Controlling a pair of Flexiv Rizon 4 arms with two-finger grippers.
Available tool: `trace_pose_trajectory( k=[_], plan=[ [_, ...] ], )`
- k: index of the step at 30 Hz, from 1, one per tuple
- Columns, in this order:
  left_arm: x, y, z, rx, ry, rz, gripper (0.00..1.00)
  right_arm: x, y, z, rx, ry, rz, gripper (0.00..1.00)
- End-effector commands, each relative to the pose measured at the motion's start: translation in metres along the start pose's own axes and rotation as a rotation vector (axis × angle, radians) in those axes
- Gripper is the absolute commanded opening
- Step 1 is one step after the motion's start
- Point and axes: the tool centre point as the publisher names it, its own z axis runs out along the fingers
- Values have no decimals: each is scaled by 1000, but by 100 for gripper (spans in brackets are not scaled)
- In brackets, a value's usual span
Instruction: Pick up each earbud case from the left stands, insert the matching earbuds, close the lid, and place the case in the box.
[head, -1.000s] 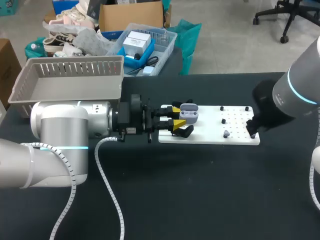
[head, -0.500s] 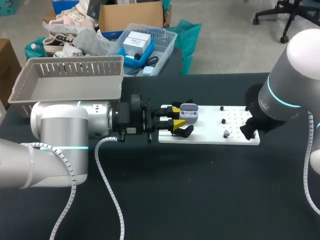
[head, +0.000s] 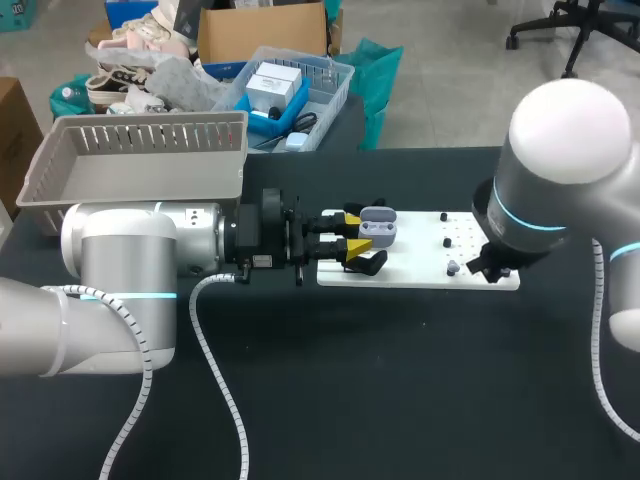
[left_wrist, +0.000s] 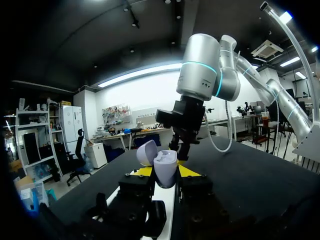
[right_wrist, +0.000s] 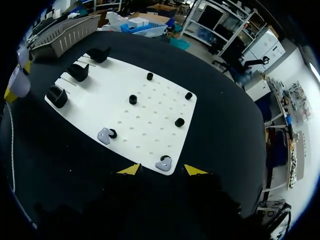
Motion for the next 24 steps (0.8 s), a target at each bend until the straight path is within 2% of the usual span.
trace_pose_trajectory(
  k=[1, 24],
  plan=[
    [1, 0, 0, 0, -2, 1, 0, -1, 2, 5, 67, -4, 3, 48],
    [1, 0, 0, 0, -2, 1, 0, -3, -3, 15, 91, 13, -16, 38]
  ],
)
